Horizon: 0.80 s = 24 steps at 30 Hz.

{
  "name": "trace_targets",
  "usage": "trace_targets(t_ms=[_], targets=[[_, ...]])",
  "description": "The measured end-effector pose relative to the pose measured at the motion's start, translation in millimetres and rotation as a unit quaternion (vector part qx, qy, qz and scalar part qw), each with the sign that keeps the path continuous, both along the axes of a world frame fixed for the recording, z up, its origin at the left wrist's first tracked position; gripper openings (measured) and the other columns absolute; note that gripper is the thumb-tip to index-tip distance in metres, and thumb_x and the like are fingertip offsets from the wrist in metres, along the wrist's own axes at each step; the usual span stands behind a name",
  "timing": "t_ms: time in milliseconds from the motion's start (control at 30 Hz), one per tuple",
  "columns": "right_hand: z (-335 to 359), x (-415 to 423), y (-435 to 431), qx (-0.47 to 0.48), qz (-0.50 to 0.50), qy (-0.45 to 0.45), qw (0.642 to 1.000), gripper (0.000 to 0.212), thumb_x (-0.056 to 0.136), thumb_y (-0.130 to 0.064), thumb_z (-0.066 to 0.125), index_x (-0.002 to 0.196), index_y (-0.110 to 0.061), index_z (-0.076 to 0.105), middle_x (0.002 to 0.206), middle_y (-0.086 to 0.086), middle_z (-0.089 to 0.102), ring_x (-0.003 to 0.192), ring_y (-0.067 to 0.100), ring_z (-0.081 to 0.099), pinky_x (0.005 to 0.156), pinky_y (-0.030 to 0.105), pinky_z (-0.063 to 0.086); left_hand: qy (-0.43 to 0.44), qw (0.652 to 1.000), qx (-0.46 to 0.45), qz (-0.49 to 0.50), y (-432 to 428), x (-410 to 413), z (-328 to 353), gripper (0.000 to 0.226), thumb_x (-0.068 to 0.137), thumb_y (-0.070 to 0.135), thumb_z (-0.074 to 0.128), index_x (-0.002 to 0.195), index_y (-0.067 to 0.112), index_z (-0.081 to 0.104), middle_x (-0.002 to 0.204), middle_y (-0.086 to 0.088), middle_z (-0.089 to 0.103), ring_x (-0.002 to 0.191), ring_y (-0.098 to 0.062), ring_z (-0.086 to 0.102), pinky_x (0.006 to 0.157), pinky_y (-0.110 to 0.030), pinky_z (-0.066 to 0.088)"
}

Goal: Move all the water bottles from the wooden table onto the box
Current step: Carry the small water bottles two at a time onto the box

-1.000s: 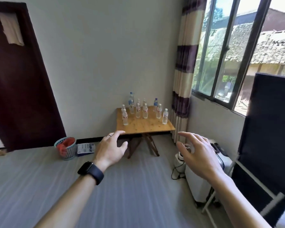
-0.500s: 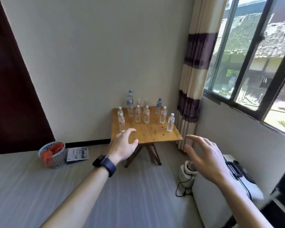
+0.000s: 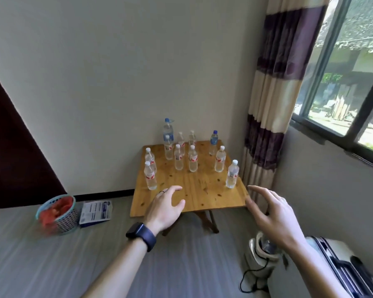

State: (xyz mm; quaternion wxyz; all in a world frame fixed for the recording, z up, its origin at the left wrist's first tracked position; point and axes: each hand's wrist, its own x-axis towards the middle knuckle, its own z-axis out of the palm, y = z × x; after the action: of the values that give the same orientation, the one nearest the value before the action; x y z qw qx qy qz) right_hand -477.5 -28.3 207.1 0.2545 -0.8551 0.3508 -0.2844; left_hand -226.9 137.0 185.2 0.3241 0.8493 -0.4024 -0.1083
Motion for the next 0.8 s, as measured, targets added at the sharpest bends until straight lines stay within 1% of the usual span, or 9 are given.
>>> trace_targets(t_ms=[133,200,300,367,500,600,667,733,800], targets=[[-10,34,-52,0.019,0.029,0.008,0.999,0.037,0.094,-0.044,0.062,0.13,-0.039,0.059,0.129,-0.013,0.061,0.128,0.017,0.05,0.099,0.029,0.038,0.029,0.999,0.012,0.036,-28,32,-21,0.041,0.095,0.035,0.062,0.135,0.03,0.054,0.139,0.003,0.057,0.132,-0.018,0.048,0.103,-0.029,0.039],[-19,55,-80,0.028,0.037,0.018,0.999,0.038,0.094,-0.043,0.062,0.131,-0.038,0.059,0.129,-0.013,0.061,0.127,0.016,0.049,0.101,0.031,0.039,0.038,0.997,0.021,0.061,-43,54,-37,0.04,0.095,0.034,0.062,0.134,0.029,0.055,0.137,0.001,0.058,0.131,-0.018,0.05,0.103,-0.03,0.041],[-42,88,-119,0.052,0.04,0.031,0.997,0.039,0.094,-0.045,0.06,0.132,-0.039,0.058,0.131,-0.012,0.061,0.126,0.017,0.05,0.102,0.036,0.042,0.061,0.994,0.052,0.076,-68,90,-65,0.039,0.095,0.037,0.062,0.133,0.032,0.054,0.135,0.0,0.059,0.127,-0.019,0.052,0.098,-0.029,0.043],[-61,110,-144,0.069,0.038,0.048,0.996,0.039,0.094,-0.047,0.059,0.132,-0.04,0.057,0.134,-0.013,0.059,0.129,0.017,0.049,0.102,0.034,0.041,0.075,0.992,0.064,0.079,-91,112,-82,0.039,0.095,0.038,0.061,0.133,0.034,0.053,0.135,0.0,0.058,0.126,-0.019,0.052,0.094,-0.029,0.044],[-87,160,-194,0.089,0.03,0.083,0.992,0.04,0.094,-0.048,0.059,0.133,-0.04,0.057,0.138,-0.012,0.057,0.132,0.018,0.047,0.103,0.031,0.037,0.097,0.991,0.077,0.059,-151,163,-107,0.038,0.094,0.041,0.06,0.132,0.038,0.052,0.135,0.002,0.057,0.122,-0.018,0.055,0.092,-0.029,0.047],[-98,193,-232,0.113,-0.004,0.093,0.989,0.039,0.094,-0.047,0.059,0.132,-0.042,0.056,0.136,-0.01,0.059,0.129,0.021,0.049,0.102,0.035,0.04,0.105,0.99,0.085,0.032,-202,197,-119,0.04,0.094,0.039,0.061,0.133,0.035,0.053,0.134,0.0,0.06,0.123,-0.018,0.056,0.097,-0.033,0.049],[-107,212,-253,0.131,-0.026,0.101,0.986,0.038,0.094,-0.046,0.059,0.131,-0.042,0.057,0.132,-0.009,0.061,0.125,0.022,0.052,0.098,0.034,0.041,0.115,0.989,0.093,0.01,-234,214,-124,0.04,0.095,0.039,0.06,0.134,0.033,0.053,0.135,0.001,0.059,0.124,-0.019,0.055,0.098,-0.034,0.048],[-120,232,-274,0.141,-0.045,0.106,0.983,0.038,0.093,-0.046,0.059,0.131,-0.039,0.058,0.132,-0.005,0.062,0.124,0.022,0.054,0.096,0.033,0.041,0.121,0.987,0.106,-0.015,-264,232,-132,0.041,0.096,0.041,0.058,0.136,0.034,0.051,0.138,0.003,0.057,0.122,-0.019,0.055,0.095,-0.034,0.05],[-134,247,-294,0.163,-0.062,0.115,0.978,0.038,0.093,-0.047,0.058,0.13,-0.04,0.057,0.133,-0.004,0.062,0.124,0.022,0.054,0.097,0.035,0.043,0.127,0.984,0.125,-0.029,-294,247,-140,0.042,0.097,0.043,0.056,0.137,0.034,0.049,0.14,0.002,0.055,0.117,-0.019,0.059,0.091,-0.035,0.053]])
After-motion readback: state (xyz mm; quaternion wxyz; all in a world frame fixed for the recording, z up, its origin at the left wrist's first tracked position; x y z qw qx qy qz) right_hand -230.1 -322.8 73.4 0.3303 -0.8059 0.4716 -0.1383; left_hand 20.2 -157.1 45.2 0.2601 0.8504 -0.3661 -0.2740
